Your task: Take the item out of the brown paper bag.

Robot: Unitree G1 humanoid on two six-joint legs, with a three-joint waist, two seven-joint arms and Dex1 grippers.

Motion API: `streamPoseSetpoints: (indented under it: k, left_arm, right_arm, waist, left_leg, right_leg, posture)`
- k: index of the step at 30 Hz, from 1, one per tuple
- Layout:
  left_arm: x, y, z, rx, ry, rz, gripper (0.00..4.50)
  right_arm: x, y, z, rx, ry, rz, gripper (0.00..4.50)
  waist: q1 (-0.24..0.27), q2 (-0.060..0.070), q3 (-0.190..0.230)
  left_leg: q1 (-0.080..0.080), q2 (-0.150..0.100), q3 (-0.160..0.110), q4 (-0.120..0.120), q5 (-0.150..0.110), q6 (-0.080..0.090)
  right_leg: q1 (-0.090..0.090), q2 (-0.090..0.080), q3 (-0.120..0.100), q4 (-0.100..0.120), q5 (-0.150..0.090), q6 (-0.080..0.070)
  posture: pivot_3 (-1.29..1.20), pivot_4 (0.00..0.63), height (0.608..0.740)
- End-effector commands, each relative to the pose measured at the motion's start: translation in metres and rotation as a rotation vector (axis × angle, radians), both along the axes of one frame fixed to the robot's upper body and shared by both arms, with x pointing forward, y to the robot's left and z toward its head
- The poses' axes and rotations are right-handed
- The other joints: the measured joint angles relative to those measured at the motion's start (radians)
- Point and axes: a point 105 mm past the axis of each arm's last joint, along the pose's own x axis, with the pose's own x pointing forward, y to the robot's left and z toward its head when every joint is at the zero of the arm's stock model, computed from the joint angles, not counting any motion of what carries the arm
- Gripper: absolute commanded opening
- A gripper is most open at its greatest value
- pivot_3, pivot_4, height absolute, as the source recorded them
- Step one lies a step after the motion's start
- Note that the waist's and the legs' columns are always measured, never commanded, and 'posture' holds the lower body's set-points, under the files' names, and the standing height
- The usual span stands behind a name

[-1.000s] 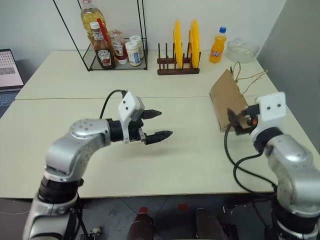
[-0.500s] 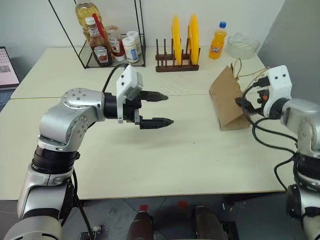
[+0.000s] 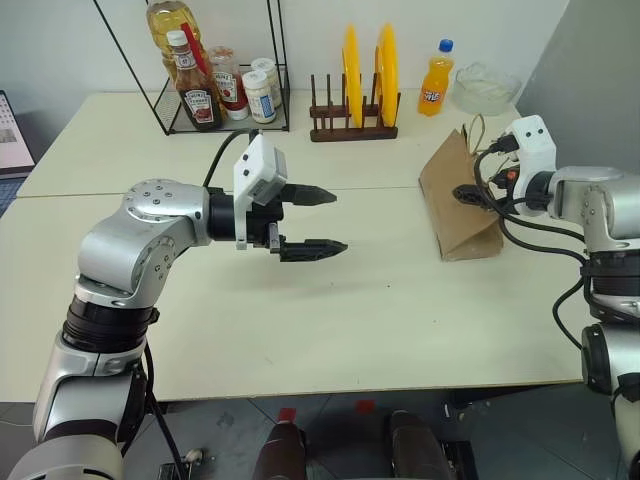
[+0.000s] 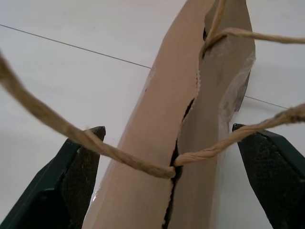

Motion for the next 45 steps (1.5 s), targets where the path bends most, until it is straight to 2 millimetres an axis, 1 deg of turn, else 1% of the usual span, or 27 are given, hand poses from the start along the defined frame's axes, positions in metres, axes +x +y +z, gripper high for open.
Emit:
streamPoseSetpoints:
  k: [1,2,3,5,6,9,10,12,17,21,25,28,31,35,37,40,45]
  left_arm:
    - [-0.003,0.005,0.012,-0.005,-0.061,0.012,4.5]
    - [-0.003,0.005,0.013,-0.005,-0.062,0.014,4.5]
    - [-0.003,0.005,0.013,-0.005,-0.063,0.015,4.5]
    - [-0.004,0.005,0.013,-0.006,-0.062,0.015,4.5]
    - [-0.004,0.005,0.013,-0.005,-0.061,0.014,4.5]
    - [-0.005,0.006,0.013,-0.005,-0.06,0.013,4.5]
    - [-0.005,0.006,0.012,-0.005,-0.058,0.013,4.5]
    - [-0.005,0.006,0.011,0.0,-0.054,0.011,4.5]
    - [-0.005,0.006,0.01,0.0,-0.052,0.009,4.5]
    - [-0.006,0.005,0.012,-0.011,-0.058,0.01,4.5]
    - [-0.008,0.009,0.014,-0.023,-0.061,0.018,4.5]
    - [-0.013,0.014,0.014,-0.025,-0.067,0.03,4.5]
    - [-0.018,0.019,0.016,-0.044,-0.066,0.059,4.5]
    - [-0.022,0.027,0.014,-0.052,-0.063,0.116,4.5]
    - [-0.025,0.033,0.012,-0.045,-0.069,0.145,4.5]
    - [-0.029,0.044,0.002,-0.01,-0.092,0.213,4.5]
    - [-0.025,0.059,-0.001,-0.067,-0.174,0.406,4.5]
  right_arm:
    - [0.004,-0.002,0.019,0.008,-0.073,-0.003,3.97]
    - [0.003,-0.002,0.019,0.013,-0.072,-0.002,3.59]
    - [0.003,-0.001,0.019,0.015,-0.071,0.0,3.36]
    - [0.001,0.001,0.018,0.019,-0.056,0.01,2.51]
    - [-0.001,0.003,0.018,0.021,-0.046,0.02,2.22]
    - [-0.005,0.006,0.019,0.025,-0.03,0.036,1.14]
    - [-0.006,0.007,0.019,0.028,-0.022,0.04,0.86]
    - [-0.01,0.008,0.018,0.042,0.007,0.046,0.07]
    - [-0.015,0.009,0.02,0.042,0.025,0.062,0.03]
    - [-0.015,0.018,0.024,-0.037,-0.067,0.164,0.03]
    - [-0.019,0.037,0.034,-0.151,-0.215,0.359,0.03]
    - [-0.023,0.053,0.038,-0.167,-0.262,0.497,0.03]
    - [-0.023,0.065,0.043,-0.183,-0.315,0.609,0.03]
    - [-0.018,0.092,0.05,-0.183,-0.393,0.762,0.03]
    - [-0.015,0.108,0.05,-0.193,-0.41,0.846,0.03]
    - [-0.012,0.133,0.044,-0.235,-0.431,0.976,0.03]
    - [-0.003,0.169,0.038,-0.248,-0.439,1.095,0.03]
  waist:
    - [-0.001,0.0,0.0]
    - [-0.002,0.0,0.0]
    - [-0.003,0.0,0.0]
    - [-0.003,0.0,0.0]
    - [-0.003,0.0,0.0]
    - [-0.003,0.0,0.0]
    - [-0.003,0.0,0.0]
    - [-0.003,0.0,0.0]
    - [-0.003,0.0,0.0]
    - [-0.003,0.0,0.0]
    - [-0.005,0.0,0.0]
    - [-0.008,0.0,0.0]
    - [-0.015,0.0,0.0]
    - [-0.03,0.001,0.0]
    - [-0.034,0.001,0.0]
    - [-0.043,0.001,0.001]
    - [-0.049,0.001,0.001]
  left_leg:
    - [0.0,0.0,0.0,0.0,0.0,0.0]
    - [0.0,0.0,0.0,0.0,0.0,0.0]
    - [0.0,0.0,0.0,0.0,0.0,0.0]
    - [0.0,0.0,0.0,0.0,0.0,0.0]
    - [0.0,0.0,0.0,0.0,0.0,0.0]
    - [0.0,0.0,0.0,0.001,0.0,0.0]
    - [0.0,0.0,0.0,0.001,0.0,0.0]
    - [0.0,0.0,0.0,0.001,0.0,0.0]
    - [0.0,0.0,0.0,0.001,0.0,0.0]
    - [0.0,0.0,0.0,0.001,0.0,0.0]
    - [0.0,0.0,0.0,0.001,0.0,0.0]
    - [0.0,0.0,0.0,0.001,0.0,0.0]
    - [0.0,0.0,0.0,0.002,0.0,0.0]
    - [0.0,0.0,0.0,0.003,0.0,0.0]
    - [0.001,0.0,0.0,0.003,0.001,-0.001]
    - [0.002,0.0,0.0,0.002,0.002,-0.002]
    - [0.002,0.0,0.0,0.002,0.003,-0.004]
  right_leg:
    - [0.0,0.0,0.0,0.0,0.0,0.0]
    - [0.0,0.0,0.0,0.0,0.0,0.0]
    - [0.0,0.0,0.0,0.001,0.0,0.0]
    - [0.0,0.0,0.0,0.001,0.0,0.0]
    - [0.0,0.0,0.0,0.001,0.0,0.0]
    - [0.0,0.0,0.0,0.001,0.0,0.0]
    - [0.0,0.0,0.0,0.002,0.0,0.0]
    - [0.0,0.0,0.0,0.002,0.0,0.0]
    - [0.0,0.0,0.0,0.002,0.0,0.0]
    - [0.0,0.0,0.0,0.002,0.0,0.0]
    - [0.0,0.0,0.0,0.002,0.0,0.0]
    - [0.0,0.0,0.0,0.002,0.0,0.0]
    - [0.0,0.0,0.0,0.002,0.0,0.0]
    - [0.0,0.0,0.0,0.003,0.001,0.001]
    - [0.0,0.0,0.0,0.004,0.001,0.001]
    - [0.0,0.0,0.001,0.005,0.001,0.001]
    - [0.0,0.0,0.001,0.009,0.001,0.001]
  posture:
    - [0.0,0.15,0.74]
    - [0.0,0.15,0.74]
    - [0.0,0.15,0.74]
    - [0.0,0.15,0.74]
    - [0.0,0.15,0.74]
    - [0.0,0.15,0.74]
    - [0.0,0.15,0.74]
    - [0.0,0.15,0.74]
    - [0.0,0.15,0.74]
    - [0.0,0.15,0.74]
    - [0.0,0.15,0.74]
    - [0.0,0.15,0.74]
    - [0.0,0.15,0.74]
    - [0.0,0.15,0.74]
    - [0.0,0.15,0.74]
    - [0.0,0.15,0.74]
    - [0.0,0.15,0.74]
